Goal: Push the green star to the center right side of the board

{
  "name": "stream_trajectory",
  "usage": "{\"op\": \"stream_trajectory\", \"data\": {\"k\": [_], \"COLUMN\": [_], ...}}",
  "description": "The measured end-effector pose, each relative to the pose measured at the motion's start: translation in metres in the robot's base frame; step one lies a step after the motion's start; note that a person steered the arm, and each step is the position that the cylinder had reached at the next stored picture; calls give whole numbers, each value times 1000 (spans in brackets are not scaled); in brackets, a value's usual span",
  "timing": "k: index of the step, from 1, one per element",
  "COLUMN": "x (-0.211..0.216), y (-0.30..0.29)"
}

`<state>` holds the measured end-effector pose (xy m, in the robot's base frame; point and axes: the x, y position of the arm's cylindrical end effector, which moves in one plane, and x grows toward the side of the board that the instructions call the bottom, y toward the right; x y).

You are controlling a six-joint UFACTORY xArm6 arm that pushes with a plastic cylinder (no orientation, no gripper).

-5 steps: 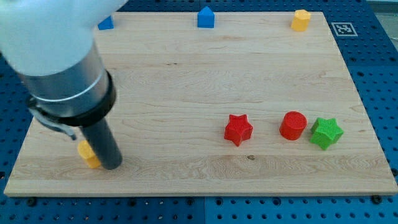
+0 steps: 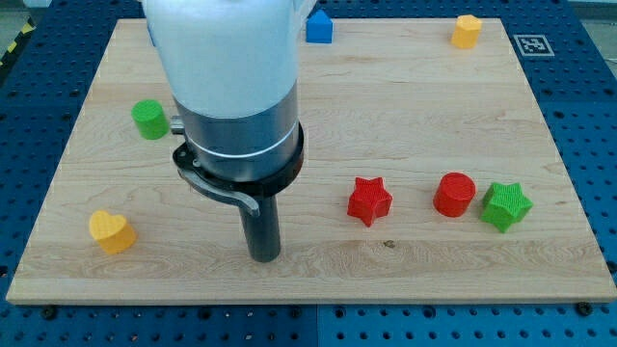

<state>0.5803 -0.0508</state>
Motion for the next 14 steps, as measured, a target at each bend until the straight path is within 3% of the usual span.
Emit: {"op": "stream_trajectory", "data": {"k": [3, 4, 6, 8, 14], "x": [0, 0, 0, -25, -42], "y": [15, 55, 206, 283, 254]}}
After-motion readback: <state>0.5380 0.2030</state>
